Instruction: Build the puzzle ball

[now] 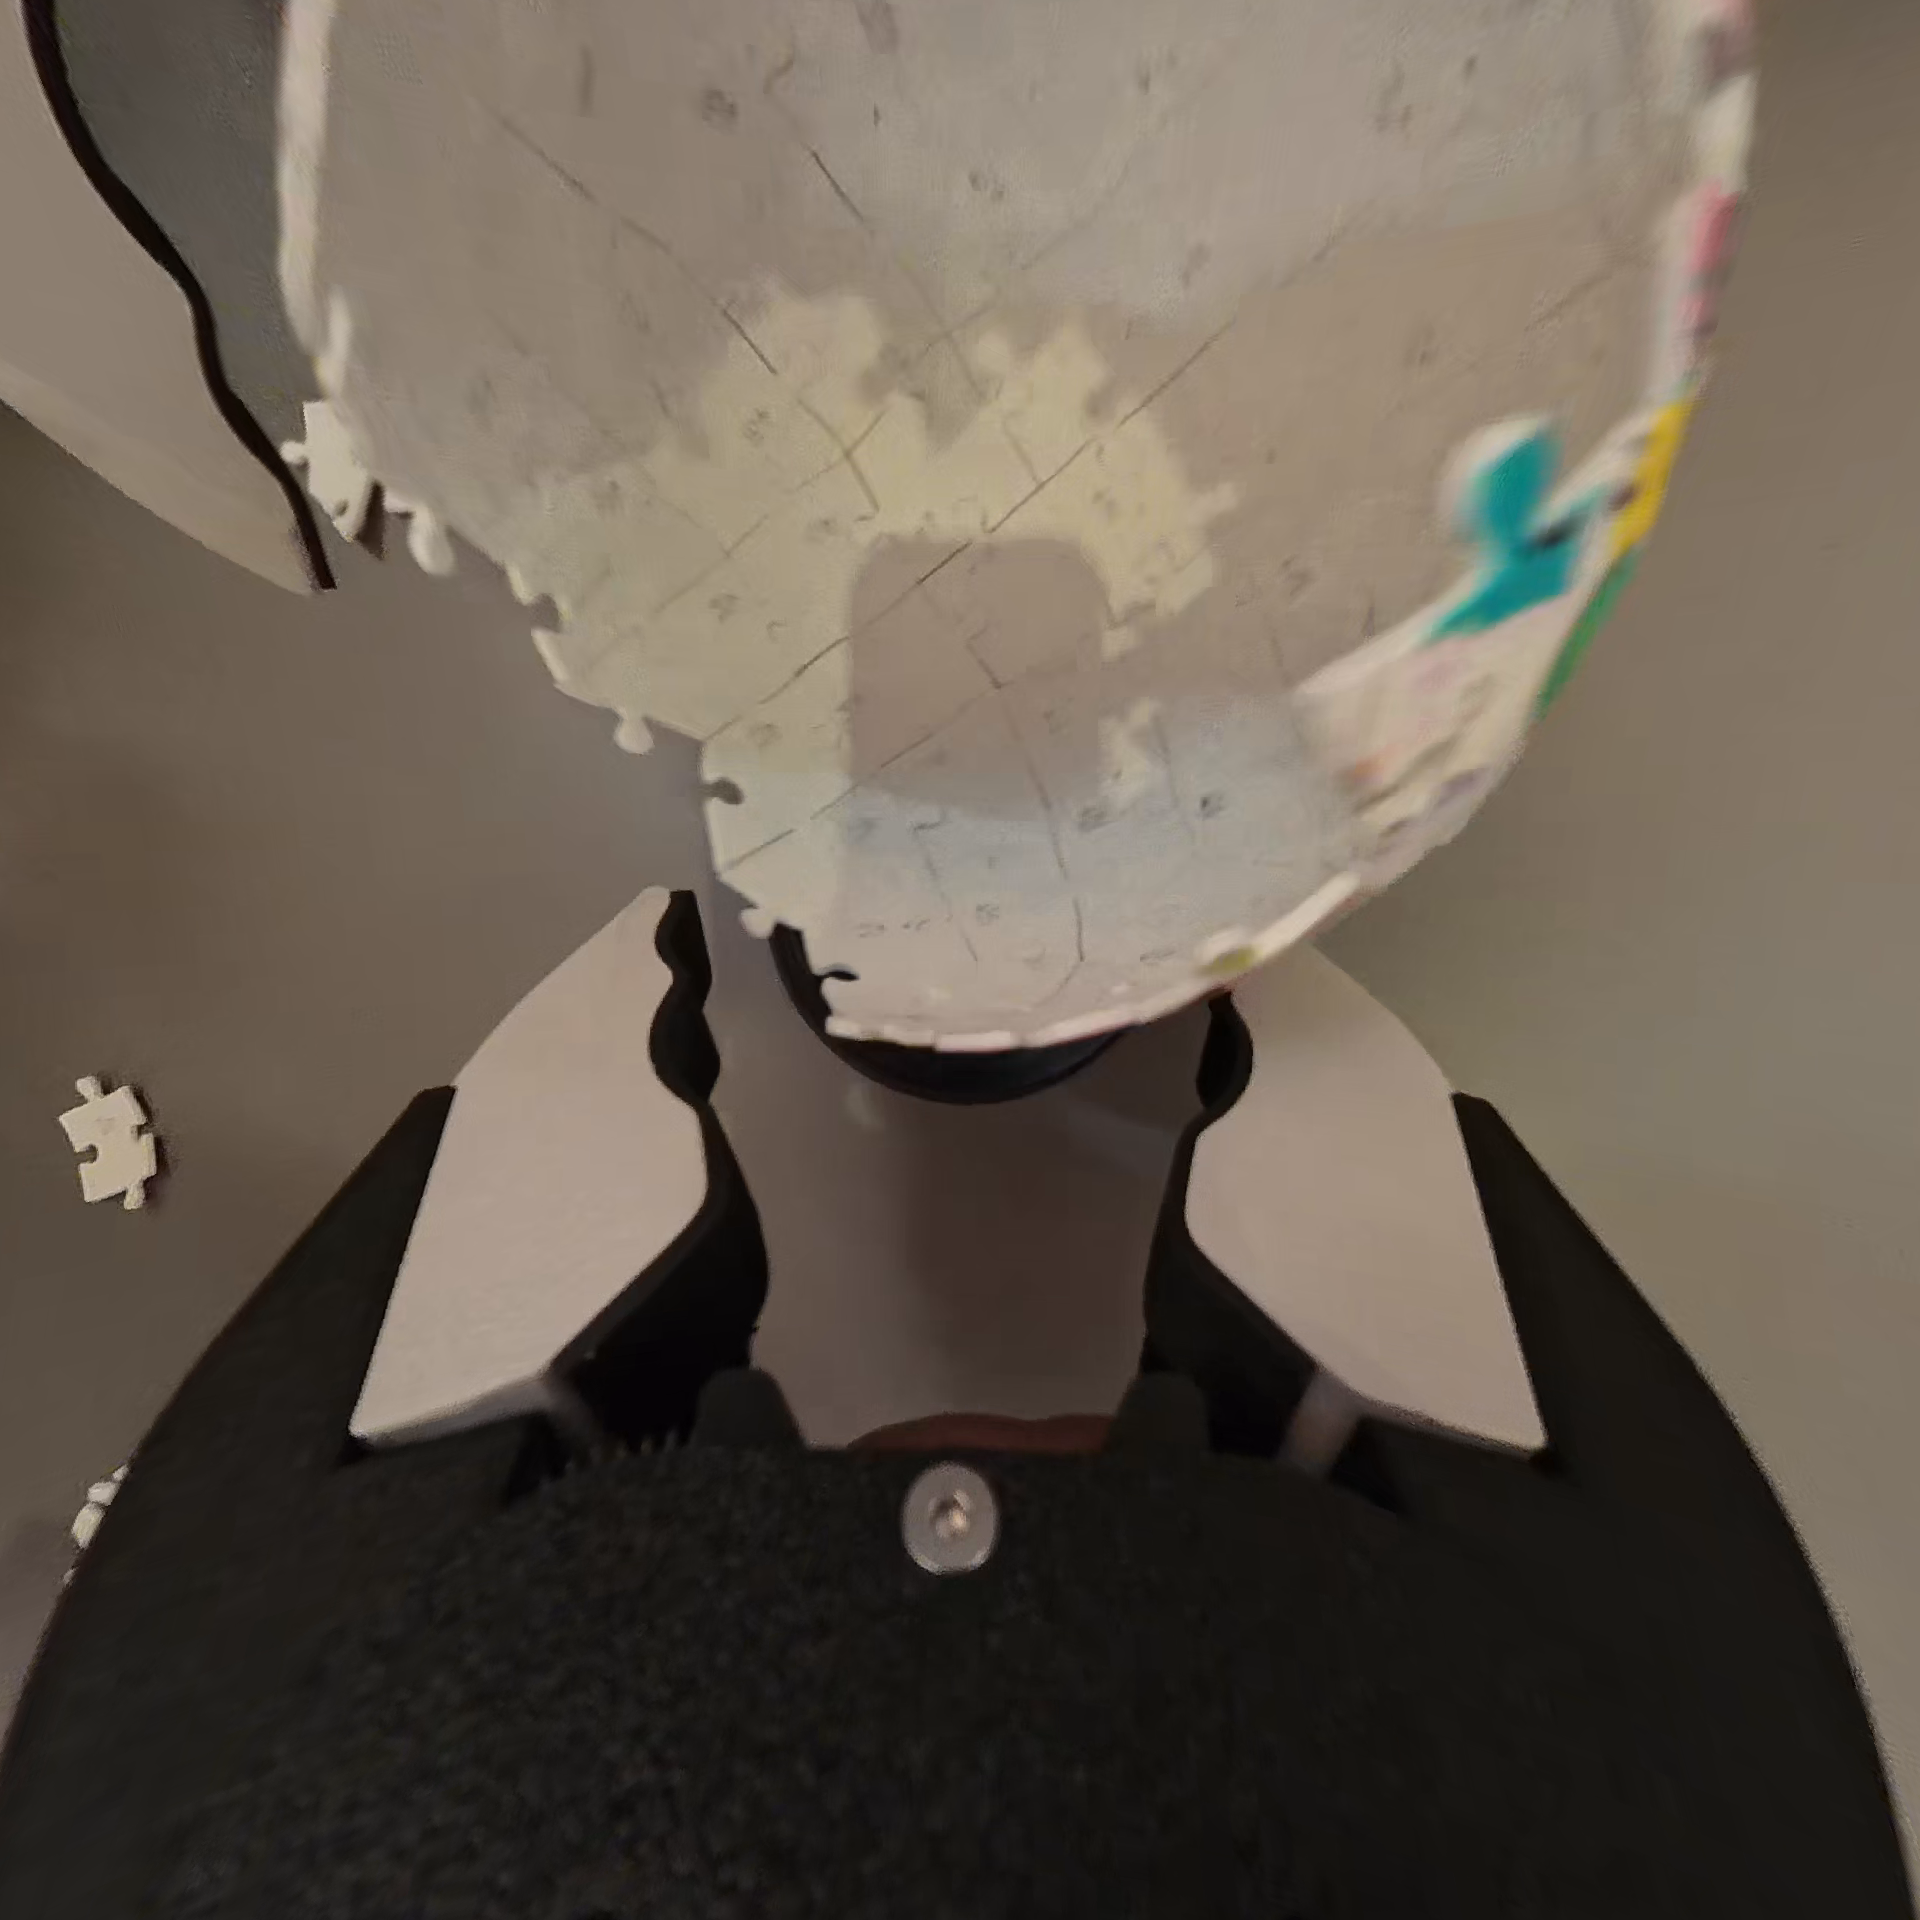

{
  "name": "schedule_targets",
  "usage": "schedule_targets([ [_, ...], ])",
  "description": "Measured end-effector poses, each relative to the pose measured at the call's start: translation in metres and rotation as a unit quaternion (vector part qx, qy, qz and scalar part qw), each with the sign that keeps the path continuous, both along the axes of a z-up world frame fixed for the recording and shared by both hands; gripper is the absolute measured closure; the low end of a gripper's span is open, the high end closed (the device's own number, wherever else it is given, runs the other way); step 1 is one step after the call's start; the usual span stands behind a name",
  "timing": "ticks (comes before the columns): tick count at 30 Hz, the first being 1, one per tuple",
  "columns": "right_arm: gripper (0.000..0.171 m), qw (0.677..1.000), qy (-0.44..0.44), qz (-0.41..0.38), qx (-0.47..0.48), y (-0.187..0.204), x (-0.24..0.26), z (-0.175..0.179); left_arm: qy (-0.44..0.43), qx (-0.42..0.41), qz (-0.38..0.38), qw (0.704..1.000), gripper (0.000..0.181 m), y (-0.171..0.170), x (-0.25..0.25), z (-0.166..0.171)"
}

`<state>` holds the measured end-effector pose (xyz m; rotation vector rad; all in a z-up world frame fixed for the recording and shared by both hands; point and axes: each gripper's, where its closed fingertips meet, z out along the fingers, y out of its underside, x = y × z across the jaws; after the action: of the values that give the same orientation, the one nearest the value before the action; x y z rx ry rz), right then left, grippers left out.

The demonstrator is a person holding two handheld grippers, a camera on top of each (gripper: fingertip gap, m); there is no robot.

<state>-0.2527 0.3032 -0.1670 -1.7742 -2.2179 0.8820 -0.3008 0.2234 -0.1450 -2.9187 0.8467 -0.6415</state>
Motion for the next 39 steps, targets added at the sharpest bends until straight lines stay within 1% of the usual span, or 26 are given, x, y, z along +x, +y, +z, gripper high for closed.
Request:
schedule_targets([
  [5, 0.078, 1.000, 0.005, -0.010, -0.005, 0.001, 0.004, 0.002, -0.010, 0.008, -0.007, 1.000, 0.095, 0.003, 0.006, 0.004],
  [6, 0.079, 1.000, 0.011, -0.011, -0.007, 0.000, 0.005, 0.005, -0.017, 0.011, -0.010, 1.000, 0.097, 0.003, 0.009, 0.006],
  [7, 0.085, 1.000, 0.022, -0.011, -0.011, -0.001, 0.006, 0.011, -0.025, 0.018, -0.014, 0.999, 0.100, 0.004, 0.013, 0.008],
  [9, 0.089, 0.999, 0.040, -0.017, -0.012, -0.003, 0.007, 0.021, -0.032, 0.029, -0.021, 0.999, 0.101, 0.005, 0.019, 0.011],
  [10, 0.092, 1.000, 0.021, -0.019, -0.003, -0.003, 0.013, 0.019, -0.036, 0.028, -0.023, 0.999, 0.100, 0.004, 0.022, 0.010],
  [11, 0.088, 1.000, -0.001, -0.013, 0.010, -0.003, 0.021, 0.015, -0.041, 0.028, -0.023, 0.999, 0.100, 0.001, 0.024, 0.010],
  [12, 0.085, 1.000, -0.002, -0.014, 0.026, -0.001, 0.026, 0.013, -0.049, 0.033, -0.023, 0.998, 0.100, -0.003, 0.027, 0.011],
  [13, 0.089, 0.999, 0.004, -0.018, 0.030, 0.000, 0.032, 0.013, -0.058, 0.035, -0.023, 0.997, 0.100, -0.009, 0.029, 0.011],
  [15, 0.092, 0.999, 0.016, -0.044, 0.014, 0.002, 0.038, 0.014, -0.074, 0.053, -0.007, 0.996, 0.099, -0.021, 0.028, 0.013],
  [17, 0.090, 0.997, 0.031, -0.072, 0.002, 0.004, 0.037, 0.016, -0.085, 0.077, 0.017, 0.993, 0.106, -0.031, 0.025, 0.010],
  [18, 0.089, 0.996, 0.039, -0.076, -0.002, 0.001, 0.034, 0.016, -0.088, 0.087, 0.034, 0.992, 0.101, -0.035, 0.023, 0.006],
  [21, 0.087, 0.995, 0.065, -0.076, 0.014, -0.004, 0.016, 0.013, -0.104, 0.116, 0.068, 0.985, 0.100, -0.044, 0.024, 0.002],
  [24, 0.087, 0.995, 0.070, -0.060, 0.029, -0.008, 0.002, 0.011, -0.091, 0.145, 0.083, 0.982, 0.096, -0.054, 0.021, -0.002],
  [26, 0.088, 0.997, 0.072, -0.032, 0.021, -0.017, -0.003, 0.009, -0.086, 0.159, 0.103, 0.978, 0.096, -0.058, 0.016, -0.005],
  [28, 0.080, 0.996, 0.080, -0.001, 0.026, -0.023, -0.010, 0.007, -0.077, 0.167, 0.120, 0.975, 0.096, -0.060, 0.011, -0.013],
  [29, 0.079, 0.996, 0.078, 0.017, 0.040, -0.023, -0.012, 0.004, -0.069, 0.168, 0.125, 0.976, 0.095, -0.061, 0.008, -0.019],
  [33, 0.074, 0.989, 0.078, 0.074, 0.101, -0.021, -0.027, -0.006, -0.013, 0.201, 0.150, 0.968, 0.088, -0.056, -0.008, -0.037],
  [35, 0.067, 0.985, 0.080, 0.101, 0.117, -0.025, -0.034, -0.006, 0.005, 0.217, 0.159, 0.963, 0.084, -0.052, -0.013, -0.042],
  [39, 0.069, 0.981, 0.087, 0.123, 0.124, -0.028, -0.043, -0.005, 0.022, 0.260, 0.159, 0.952, 0.083, -0.035, -0.018, -0.040],
])
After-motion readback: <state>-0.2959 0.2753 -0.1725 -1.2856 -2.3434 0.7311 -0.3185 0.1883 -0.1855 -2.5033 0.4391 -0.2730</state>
